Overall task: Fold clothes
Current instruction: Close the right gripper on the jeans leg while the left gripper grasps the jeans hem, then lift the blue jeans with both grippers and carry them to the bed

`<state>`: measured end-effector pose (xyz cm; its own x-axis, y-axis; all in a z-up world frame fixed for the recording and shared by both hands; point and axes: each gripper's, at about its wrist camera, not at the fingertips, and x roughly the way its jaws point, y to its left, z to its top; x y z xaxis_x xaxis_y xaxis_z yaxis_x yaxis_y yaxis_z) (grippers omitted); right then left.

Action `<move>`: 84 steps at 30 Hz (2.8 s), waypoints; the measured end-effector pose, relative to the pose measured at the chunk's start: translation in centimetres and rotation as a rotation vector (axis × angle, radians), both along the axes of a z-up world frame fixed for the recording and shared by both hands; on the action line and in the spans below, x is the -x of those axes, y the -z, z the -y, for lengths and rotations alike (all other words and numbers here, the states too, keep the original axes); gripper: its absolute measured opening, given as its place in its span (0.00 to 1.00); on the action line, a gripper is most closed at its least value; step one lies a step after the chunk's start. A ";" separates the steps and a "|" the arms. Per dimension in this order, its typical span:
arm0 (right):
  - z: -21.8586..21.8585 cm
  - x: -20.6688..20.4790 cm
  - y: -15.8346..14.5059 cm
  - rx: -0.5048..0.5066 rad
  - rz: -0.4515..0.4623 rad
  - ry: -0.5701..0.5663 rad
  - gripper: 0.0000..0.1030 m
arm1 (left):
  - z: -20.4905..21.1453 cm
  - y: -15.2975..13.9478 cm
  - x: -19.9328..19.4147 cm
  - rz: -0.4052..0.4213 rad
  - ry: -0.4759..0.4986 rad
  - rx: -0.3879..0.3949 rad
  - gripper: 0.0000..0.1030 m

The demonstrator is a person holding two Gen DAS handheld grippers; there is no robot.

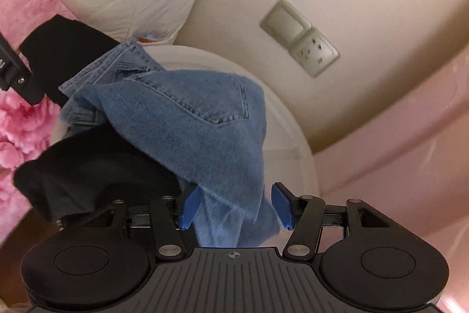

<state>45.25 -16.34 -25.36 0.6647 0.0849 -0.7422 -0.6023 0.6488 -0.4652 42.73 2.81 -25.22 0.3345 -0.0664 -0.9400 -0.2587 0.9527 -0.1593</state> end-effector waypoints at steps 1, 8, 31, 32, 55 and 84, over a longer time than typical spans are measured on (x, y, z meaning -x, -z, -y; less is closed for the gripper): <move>0.3 -0.6 -0.2 -0.045 -0.019 0.027 0.42 | 0.0 0.3 -0.3 -0.003 -0.002 -0.002 0.38; 0.8 -3.2 -0.5 -0.167 -0.058 0.111 0.37 | 0.2 1.5 -1.1 -0.018 -0.006 0.011 0.38; 5.5 -9.2 -4.6 -0.438 -0.069 0.499 0.09 | -4.1 8.6 -3.6 -0.038 -0.175 0.047 0.39; 5.7 -9.2 -4.5 -0.437 -0.072 0.500 0.09 | -4.3 9.1 -4.0 -0.031 -0.179 0.050 0.40; 3.1 -9.9 -13.0 -0.624 0.133 0.388 0.01 | -6.3 -1.5 -3.4 0.331 -0.142 0.131 0.00; 4.1 -6.5 -21.7 -0.730 0.215 0.391 0.02 | -9.0 5.9 -0.3 0.172 -0.276 0.338 0.26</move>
